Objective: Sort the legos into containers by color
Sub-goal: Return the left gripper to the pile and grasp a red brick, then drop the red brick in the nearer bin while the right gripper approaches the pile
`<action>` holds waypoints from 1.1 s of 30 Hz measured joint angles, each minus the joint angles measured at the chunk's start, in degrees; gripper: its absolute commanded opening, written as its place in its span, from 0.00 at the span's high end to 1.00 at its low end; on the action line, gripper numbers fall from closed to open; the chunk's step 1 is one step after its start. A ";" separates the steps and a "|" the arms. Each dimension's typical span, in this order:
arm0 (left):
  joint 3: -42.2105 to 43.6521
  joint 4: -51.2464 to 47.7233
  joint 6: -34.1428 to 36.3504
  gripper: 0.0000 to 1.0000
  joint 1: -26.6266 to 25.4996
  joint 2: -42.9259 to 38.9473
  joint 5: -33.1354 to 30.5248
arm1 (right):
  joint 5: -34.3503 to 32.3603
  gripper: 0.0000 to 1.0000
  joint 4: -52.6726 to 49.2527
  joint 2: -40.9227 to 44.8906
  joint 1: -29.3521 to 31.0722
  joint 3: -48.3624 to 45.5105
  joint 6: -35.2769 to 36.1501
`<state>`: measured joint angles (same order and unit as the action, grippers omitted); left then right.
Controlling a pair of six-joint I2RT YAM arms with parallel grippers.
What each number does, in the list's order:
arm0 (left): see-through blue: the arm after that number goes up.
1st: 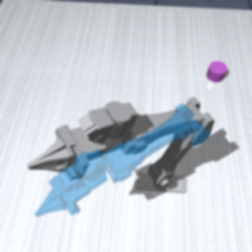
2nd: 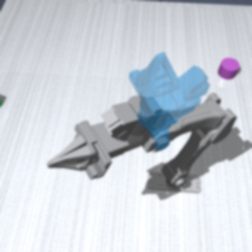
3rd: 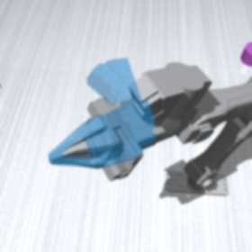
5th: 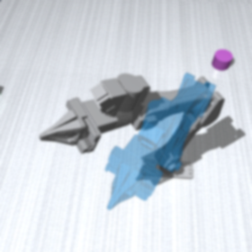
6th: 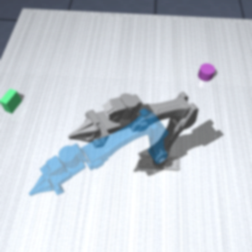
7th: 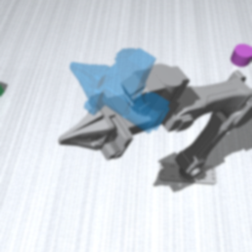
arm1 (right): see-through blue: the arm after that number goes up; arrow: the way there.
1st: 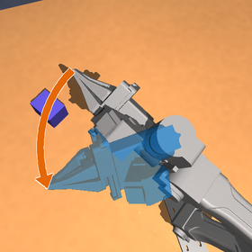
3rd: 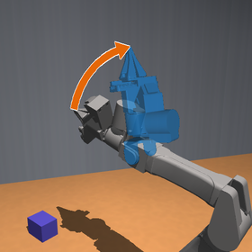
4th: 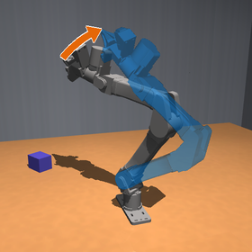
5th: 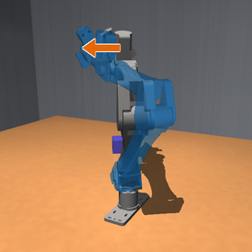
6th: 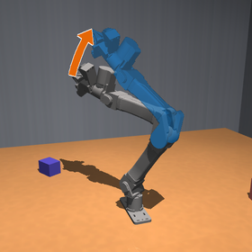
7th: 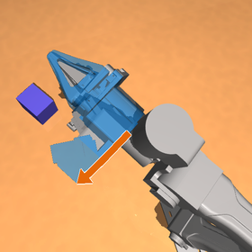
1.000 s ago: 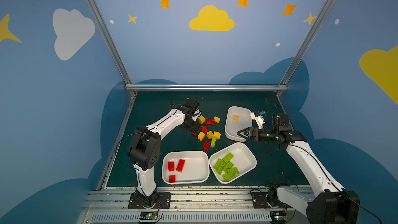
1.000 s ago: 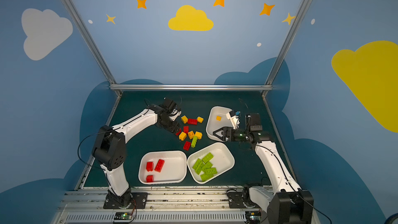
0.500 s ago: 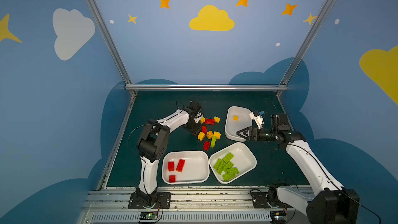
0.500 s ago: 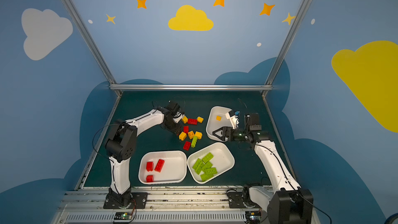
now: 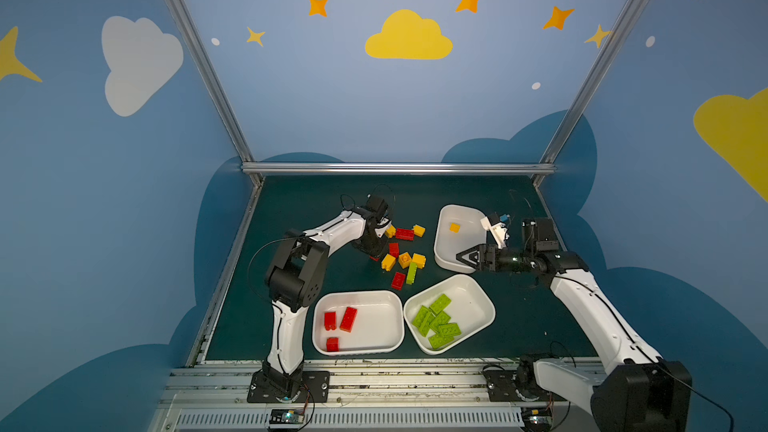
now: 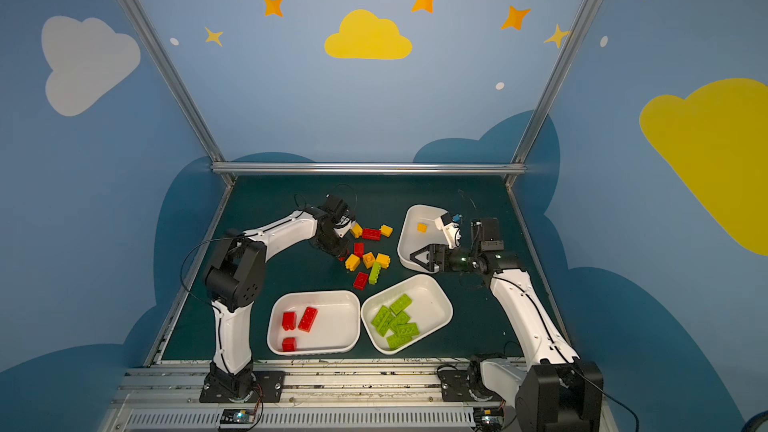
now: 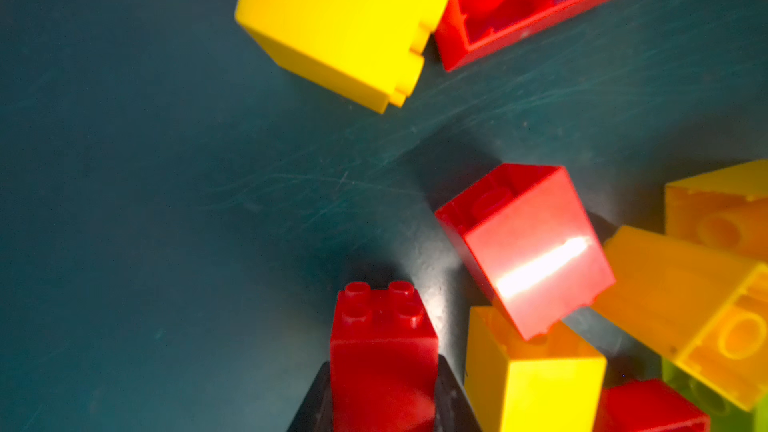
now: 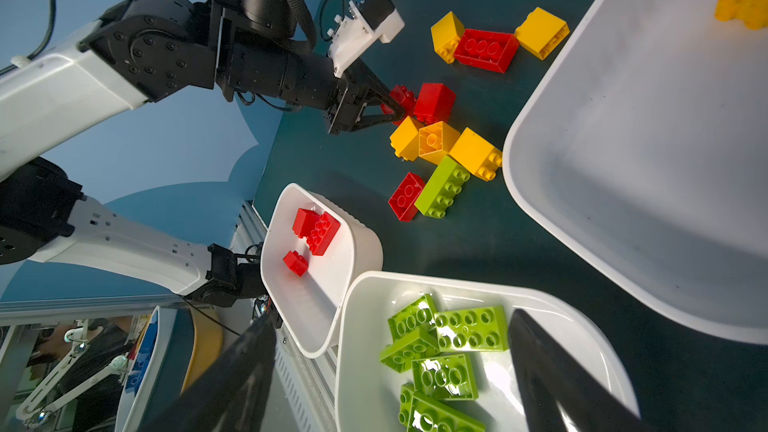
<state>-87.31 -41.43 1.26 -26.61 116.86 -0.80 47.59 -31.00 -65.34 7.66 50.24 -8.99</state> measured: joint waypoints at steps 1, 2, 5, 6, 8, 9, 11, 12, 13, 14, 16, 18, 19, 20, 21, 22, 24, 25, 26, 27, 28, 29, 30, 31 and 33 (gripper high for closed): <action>-0.02 -0.85 -0.46 0.73 -0.02 -0.79 -0.15 | 0.00 0.14 0.04 -0.13 0.00 0.00 0.00; -0.02 -1.99 -1.07 0.73 -0.02 -1.90 -0.24 | 0.00 0.14 0.15 -0.26 0.00 0.00 0.00; -0.02 -5.22 -3.28 0.71 -0.09 -6.32 -0.24 | 0.07 0.14 0.55 -0.61 0.00 0.00 -0.02; -0.02 -6.32 -4.26 0.71 -0.20 -7.93 -0.24 | 0.09 0.14 0.72 -0.74 0.00 0.00 -0.02; 0.02 -8.94 -6.67 0.70 -0.52 -11.85 -0.24 | 0.26 0.14 1.05 -1.05 0.00 0.00 -0.04; 0.15 -9.99 -7.74 0.70 -0.72 -13.46 -0.20 | 0.37 0.14 1.18 -1.20 0.00 0.00 -0.04; 1.57 -11.96 -10.49 0.70 -1.44 -17.46 -0.22 | 0.52 0.14 1.42 -1.62 0.00 0.00 -0.04; 2.82 -12.94 -11.82 0.69 -1.95 -19.47 -0.13 | 0.57 0.14 1.51 -1.77 0.00 0.00 -0.04; 4.46 -14.14 -13.25 0.69 -2.54 -21.62 0.04 | 0.66 0.14 1.62 -1.95 0.02 0.00 -0.02; 6.38 -15.41 -14.71 0.69 -3.21 -23.80 0.35 | 0.76 0.14 1.70 -2.05 0.02 0.00 -0.04; 10.29 -17.73 -17.59 0.69 -4.55 -27.65 1.11 | 1.03 0.14 1.88 -2.19 0.07 0.00 -0.04; 14.36 -19.43 -20.48 0.69 -5.95 -31.06 2.12 | 1.27 0.14 2.19 -2.36 0.15 0.00 -0.04; 16.70 -20.35 -22.05 0.69 -6.78 -32.81 2.58 | 1.38 0.14 2.32 -2.45 0.26 0.00 -0.04; 18.78 -21.18 -23.61 0.69 -7.56 -34.29 3.04 | 1.44 0.14 2.47 -2.58 0.35 0.00 -0.04; 20.33 -21.77 -24.72 0.69 -8.17 -35.43 3.28 | 1.49 0.14 2.56 -2.73 0.46 0.00 -0.04; 22.34 -22.58 -26.05 0.69 -8.83 -36.79 3.74 | 1.55 0.14 2.56 -2.91 0.61 0.00 -0.04; 25.70 -23.32 -28.52 0.69 -9.81 -39.28 4.31 | 1.57 0.14 2.60 -3.15 0.85 0.00 -0.04; 27.52 -23.63 -29.83 0.69 -10.29 -40.65 4.72 | 1.57 0.14 2.64 -3.28 1.01 0.00 -0.04; 29.22 -23.74 -30.91 0.69 -10.71 -41.90 5.14 | 1.57 0.14 2.71 -3.39 1.16 0.00 -0.02; 30.75 -23.74 -31.91 0.69 -10.99 -42.95 5.35 | 1.60 0.14 2.75 -3.50 1.29 0.00 -0.02; 32.48 -23.67 -32.92 0.69 -11.23 -43.93 5.75 | 1.60 0.14 2.89 -3.63 1.53 0.00 -0.04; 34.47 -23.50 -33.92 0.69 -11.34 -44.78 6.01 | 1.62 0.14 2.99 -3.76 1.70 0.00 -0.07; 36.09 -23.28 -34.69 0.69 -11.34 -45.24 6.32 | 1.62 0.14 3.08 -3.89 1.95 0.00 -0.04; 37.75 -23.02 -35.47 0.69 -11.34 -45.46 6.51 | 1.64 0.14 3.19 -4.07 2.23 0.00 -0.04; 40.30 -22.45 -36.68 0.68 -11.34 -45.31 6.69 | 1.68 0.14 3.37 -4.48 2.75 0.00 -0.04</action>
<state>-47.00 -63.88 -35.42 -37.95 71.55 5.89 49.28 -27.64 -69.82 10.41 50.24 -9.04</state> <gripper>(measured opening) 0.319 0.858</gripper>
